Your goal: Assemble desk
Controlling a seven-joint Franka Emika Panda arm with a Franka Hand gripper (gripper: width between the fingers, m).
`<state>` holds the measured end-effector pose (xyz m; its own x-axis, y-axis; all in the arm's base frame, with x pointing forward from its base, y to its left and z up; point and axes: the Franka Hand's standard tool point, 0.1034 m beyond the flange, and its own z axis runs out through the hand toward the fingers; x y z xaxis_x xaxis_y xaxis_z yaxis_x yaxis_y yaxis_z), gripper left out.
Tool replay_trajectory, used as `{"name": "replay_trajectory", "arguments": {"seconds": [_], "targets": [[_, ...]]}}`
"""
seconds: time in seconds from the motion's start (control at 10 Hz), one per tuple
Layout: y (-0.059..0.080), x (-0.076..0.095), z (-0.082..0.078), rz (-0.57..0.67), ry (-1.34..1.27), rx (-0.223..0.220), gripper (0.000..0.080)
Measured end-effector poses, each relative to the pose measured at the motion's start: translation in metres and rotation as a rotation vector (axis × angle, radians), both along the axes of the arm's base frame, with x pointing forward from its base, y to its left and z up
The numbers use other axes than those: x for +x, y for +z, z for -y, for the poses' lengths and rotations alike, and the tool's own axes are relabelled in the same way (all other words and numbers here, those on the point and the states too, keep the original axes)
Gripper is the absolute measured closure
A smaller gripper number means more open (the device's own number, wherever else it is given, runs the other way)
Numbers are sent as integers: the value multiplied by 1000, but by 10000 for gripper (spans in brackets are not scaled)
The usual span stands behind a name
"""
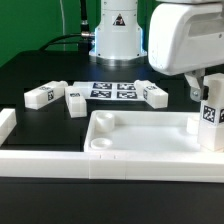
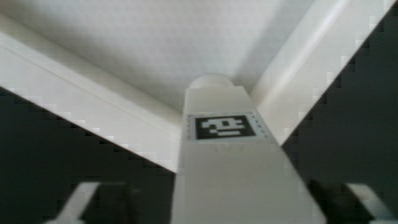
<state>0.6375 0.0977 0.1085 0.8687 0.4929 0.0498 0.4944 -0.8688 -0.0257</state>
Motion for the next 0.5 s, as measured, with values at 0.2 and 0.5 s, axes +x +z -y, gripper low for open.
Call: {"name": "replay_trajectory", "arguments": {"seconds": [0.2,0.5], "targets": [[0,0,0,-2,-25,1,511],[0,0,-1,-8,-156,7,511]]}}
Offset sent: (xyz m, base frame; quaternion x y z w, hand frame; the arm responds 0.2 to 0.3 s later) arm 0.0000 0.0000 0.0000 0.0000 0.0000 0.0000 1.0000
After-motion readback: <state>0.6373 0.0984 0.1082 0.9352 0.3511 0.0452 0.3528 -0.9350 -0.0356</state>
